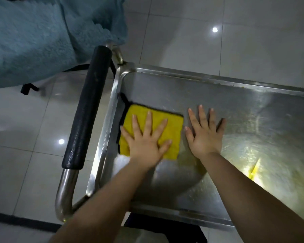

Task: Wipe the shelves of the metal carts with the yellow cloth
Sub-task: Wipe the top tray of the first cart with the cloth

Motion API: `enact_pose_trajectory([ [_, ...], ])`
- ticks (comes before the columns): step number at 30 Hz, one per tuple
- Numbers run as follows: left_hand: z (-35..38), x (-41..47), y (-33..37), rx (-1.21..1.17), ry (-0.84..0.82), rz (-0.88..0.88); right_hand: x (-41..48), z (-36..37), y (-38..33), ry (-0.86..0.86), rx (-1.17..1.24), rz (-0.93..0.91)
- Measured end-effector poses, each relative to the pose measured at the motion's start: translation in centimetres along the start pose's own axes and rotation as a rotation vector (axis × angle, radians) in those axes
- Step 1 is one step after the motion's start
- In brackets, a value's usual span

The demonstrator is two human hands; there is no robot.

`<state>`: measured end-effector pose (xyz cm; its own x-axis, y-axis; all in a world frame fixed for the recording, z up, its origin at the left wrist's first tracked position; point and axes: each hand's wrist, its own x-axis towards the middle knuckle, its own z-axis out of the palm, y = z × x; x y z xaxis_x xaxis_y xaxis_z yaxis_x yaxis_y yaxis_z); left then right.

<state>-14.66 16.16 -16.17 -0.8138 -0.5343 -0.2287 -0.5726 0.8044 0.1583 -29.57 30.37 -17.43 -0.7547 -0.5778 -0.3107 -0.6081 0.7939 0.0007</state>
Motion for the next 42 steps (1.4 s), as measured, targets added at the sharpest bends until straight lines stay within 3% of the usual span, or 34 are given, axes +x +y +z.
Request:
enact_pose_trajectory([
  [3, -2.9, 11.9, 1.7, -0.010, -0.079, -0.099, 0.1, 0.0, 0.1, 0.003, 0.000, 0.008],
  [6, -3.7, 14.8, 2.1, 0.056, -0.120, -0.038, 0.1, 0.0, 0.2, 0.004, 0.026, 0.007],
  [11, 0.6, -2.3, 0.1, 0.019, 0.011, 0.018, -0.2, -0.4, 0.2, 0.006, 0.031, -0.023],
  [14, 2.7, -15.0, 0.4, 0.037, -0.056, 0.007, -0.5, -0.5, 0.2, -0.003, 0.034, -0.030],
  [16, 2.9, -17.2, 0.5, 0.040, -0.130, 0.003, -0.6, -0.4, 0.1, 0.006, 0.029, -0.035],
  [18, 2.6, -13.5, 0.5, 0.038, -0.093, -0.013, -0.6, -0.2, 0.2, 0.008, 0.034, -0.038],
  [21, 0.6, -0.8, 1.0, 0.007, 0.009, -0.124, -0.3, 0.0, 0.6, 0.032, 0.053, -0.028],
  [24, -2.6, 12.0, 2.1, -0.016, -0.057, -0.167, 0.0, 0.1, 0.8, 0.039, 0.068, -0.024],
  [26, -3.6, 15.3, 2.7, 0.017, -0.106, -0.122, 0.1, 0.2, 0.8, 0.043, 0.073, -0.006],
  [29, -2.5, 10.3, 2.1, 0.057, -0.074, -0.037, -0.2, 0.0, 0.6, 0.036, 0.074, -0.017],
  [32, 0.8, -2.5, 1.5, 0.028, -0.003, -0.023, -0.6, -0.4, 0.4, 0.019, 0.064, -0.033],
  [36, 3.0, -16.4, 1.4, 0.023, -0.111, -0.059, -1.0, -0.4, 0.1, -0.004, 0.044, -0.047],
  [39, 2.4, -11.7, 1.3, -0.002, -0.096, -0.119, -1.1, 0.0, -0.1, 0.002, 0.048, -0.051],
  [42, 0.0, 1.4, 1.3, -0.056, 0.004, -0.255, -0.7, 0.4, 0.0, 0.024, 0.042, -0.035],
])
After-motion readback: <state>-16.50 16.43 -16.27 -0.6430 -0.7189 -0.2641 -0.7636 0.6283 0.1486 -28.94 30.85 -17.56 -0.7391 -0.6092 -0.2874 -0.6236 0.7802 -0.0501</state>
